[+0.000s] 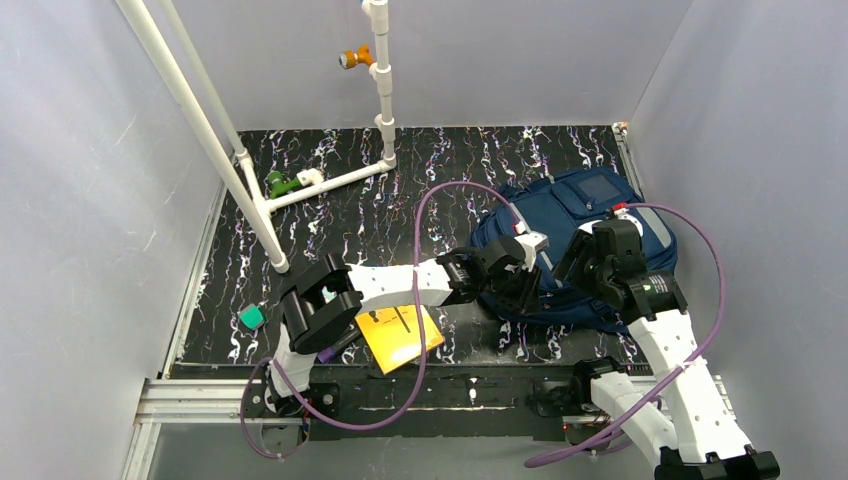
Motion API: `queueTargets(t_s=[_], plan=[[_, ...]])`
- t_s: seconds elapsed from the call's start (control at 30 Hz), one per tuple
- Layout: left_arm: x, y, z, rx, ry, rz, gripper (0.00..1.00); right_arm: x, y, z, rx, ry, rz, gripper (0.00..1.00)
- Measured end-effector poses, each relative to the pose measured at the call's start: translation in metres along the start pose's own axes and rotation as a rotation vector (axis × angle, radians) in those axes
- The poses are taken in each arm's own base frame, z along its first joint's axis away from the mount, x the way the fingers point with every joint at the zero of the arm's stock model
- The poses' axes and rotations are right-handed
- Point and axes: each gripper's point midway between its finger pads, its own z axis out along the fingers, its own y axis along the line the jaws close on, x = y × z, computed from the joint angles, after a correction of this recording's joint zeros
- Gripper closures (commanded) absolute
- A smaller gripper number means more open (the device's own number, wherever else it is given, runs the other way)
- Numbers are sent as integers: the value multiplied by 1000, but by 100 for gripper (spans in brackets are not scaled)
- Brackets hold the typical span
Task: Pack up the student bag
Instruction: Unzip the student bag at the center of the board.
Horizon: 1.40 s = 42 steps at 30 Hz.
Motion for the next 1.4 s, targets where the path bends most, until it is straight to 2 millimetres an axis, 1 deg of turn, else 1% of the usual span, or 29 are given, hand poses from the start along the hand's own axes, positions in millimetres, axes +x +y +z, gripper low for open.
queueTargets(t_s=[0.13, 0.33, 0.47, 0.57, 0.67, 0.73, 0.8, 0.83, 0.87, 0.93, 1.0, 1.03, 1.07, 1.13, 1.23, 1.3, 1.37, 1.4], plan=[[-1, -6, 0, 18, 2, 0, 71, 1, 1, 0, -3, 3, 0, 28], [3, -4, 6, 12, 16, -1, 71, 1, 3, 1, -11, 8, 0, 28], [5, -2, 10, 3, 24, -2, 74, 1, 2, 2, -7, 12, 0, 28], [5, 1, 13, -6, 23, -2, 80, 0, 2, 2, -3, 7, 8, 28], [4, 6, 14, -31, 14, 6, 83, -1, 0, 3, 10, -2, 23, 28], [4, 8, 15, -45, 10, 11, 83, -2, -1, 3, 18, -7, 40, 27], [5, 9, 15, -55, 7, 18, 83, -2, -1, 3, 25, -11, 63, 22], [5, 10, 15, -60, 6, 20, 82, -2, -1, 4, 28, -12, 76, 15], [5, 10, 16, -63, 6, 20, 81, -1, -2, 4, 33, -13, 87, 12], [6, 12, 17, -68, 7, 20, 81, -1, -4, 5, 43, -18, 115, 11], [7, 13, 18, -71, 7, 21, 82, -5, -4, 5, 50, -38, 135, 7], [7, 13, 18, -73, 7, 21, 83, -7, -5, 6, 53, -47, 144, 6], [7, 13, 19, -75, 6, 21, 86, -8, -5, 7, 58, -50, 147, 6], [7, 14, 19, -77, 5, 25, 100, -9, -7, 11, 74, -42, 152, 6], [7, 16, 19, -90, 1, 39, 100, -9, -10, 19, 98, -19, 158, 5], [7, 18, 19, -98, -2, 53, 100, -11, -14, 23, 111, -9, 169, 2], [7, 21, 18, -114, -13, 67, 100, -15, -22, 24, 121, -7, 194, 2], [8, 23, 16, -128, -24, 74, 100, -18, -30, 25, 135, -9, 211, 2]])
